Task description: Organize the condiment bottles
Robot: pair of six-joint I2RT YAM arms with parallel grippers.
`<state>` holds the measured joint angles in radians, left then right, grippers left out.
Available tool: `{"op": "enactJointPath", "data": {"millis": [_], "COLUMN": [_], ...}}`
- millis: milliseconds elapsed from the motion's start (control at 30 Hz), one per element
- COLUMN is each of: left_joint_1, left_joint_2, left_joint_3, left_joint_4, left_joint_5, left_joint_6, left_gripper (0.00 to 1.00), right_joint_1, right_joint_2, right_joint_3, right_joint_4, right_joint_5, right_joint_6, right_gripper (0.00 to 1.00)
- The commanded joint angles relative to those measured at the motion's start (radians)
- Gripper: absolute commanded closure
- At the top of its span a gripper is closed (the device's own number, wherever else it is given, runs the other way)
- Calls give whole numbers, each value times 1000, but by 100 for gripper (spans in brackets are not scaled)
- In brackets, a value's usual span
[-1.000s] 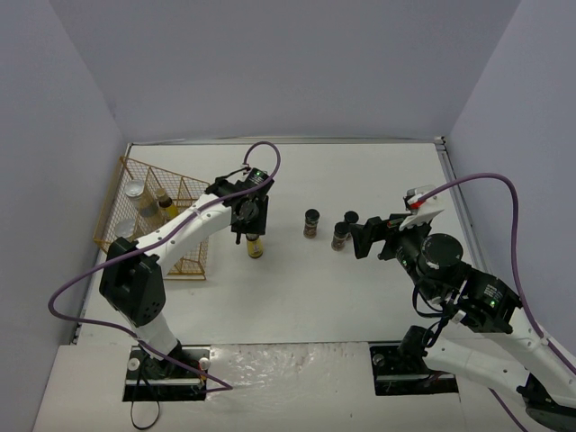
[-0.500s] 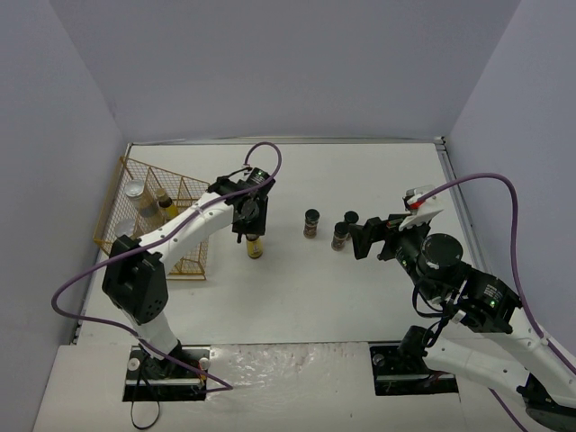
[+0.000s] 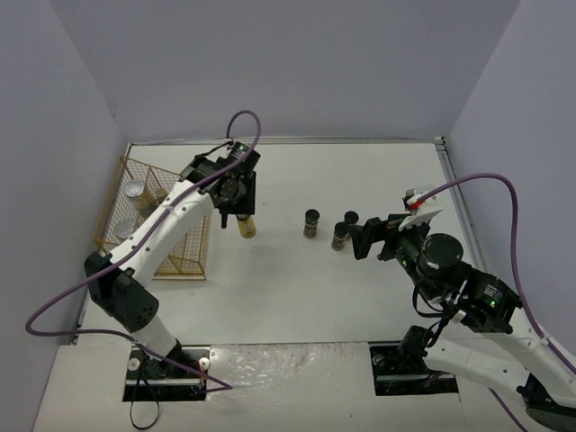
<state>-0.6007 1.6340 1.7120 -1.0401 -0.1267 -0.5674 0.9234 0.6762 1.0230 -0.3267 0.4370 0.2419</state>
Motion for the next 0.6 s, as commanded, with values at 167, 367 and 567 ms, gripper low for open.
{"op": "enactJointPath", "data": {"millis": [167,367,567], "left_joint_1": [272,392,449], "left_joint_2": [-193,-228,-252], "left_joint_3": [139,139,139], "left_joint_4": [-187,-217,-200], "left_joint_5": [-95,-139,-210], "left_joint_6": [12,-16,-69], "left_gripper": [100,100,100], "right_joint_1": [-3,-3,-2], "right_joint_2": [49,67,77], "right_joint_3": [73,89,87], "right_joint_4": [51,49,51], "right_joint_5": [-36,-89,-170], "right_joint_6": [-35,-51,-68], "right_gripper": [0,0,0]}}
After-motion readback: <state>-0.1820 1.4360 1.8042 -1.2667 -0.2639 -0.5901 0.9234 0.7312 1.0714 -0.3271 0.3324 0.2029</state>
